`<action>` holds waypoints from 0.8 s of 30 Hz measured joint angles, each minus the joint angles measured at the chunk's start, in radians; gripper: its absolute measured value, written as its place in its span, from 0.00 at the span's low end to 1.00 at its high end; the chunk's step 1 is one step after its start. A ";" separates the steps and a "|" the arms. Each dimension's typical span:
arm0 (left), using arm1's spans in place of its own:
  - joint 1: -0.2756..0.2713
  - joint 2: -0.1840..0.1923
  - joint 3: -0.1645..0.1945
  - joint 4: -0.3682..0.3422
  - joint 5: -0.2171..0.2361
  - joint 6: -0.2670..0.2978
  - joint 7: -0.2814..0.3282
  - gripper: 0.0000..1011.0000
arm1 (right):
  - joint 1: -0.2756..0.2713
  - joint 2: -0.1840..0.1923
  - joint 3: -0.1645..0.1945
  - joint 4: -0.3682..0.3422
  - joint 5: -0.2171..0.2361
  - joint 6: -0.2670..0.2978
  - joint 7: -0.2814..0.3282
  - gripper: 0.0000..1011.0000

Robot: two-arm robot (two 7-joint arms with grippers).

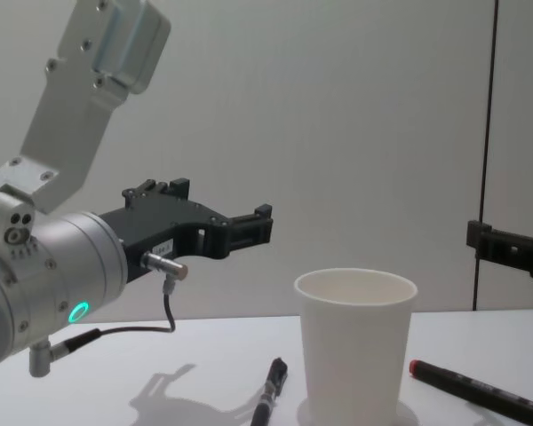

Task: Place the pen into the pen holder.

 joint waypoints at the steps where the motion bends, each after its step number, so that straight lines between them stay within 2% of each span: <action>1: 0.000 0.000 0.000 0.000 0.000 0.000 0.000 0.99 | 0.000 0.000 0.000 0.000 0.000 0.000 0.000 0.99; 24: 0.000 0.000 0.000 0.000 0.000 0.000 0.000 0.99 | 0.000 0.000 0.000 0.000 0.000 0.000 0.000 0.99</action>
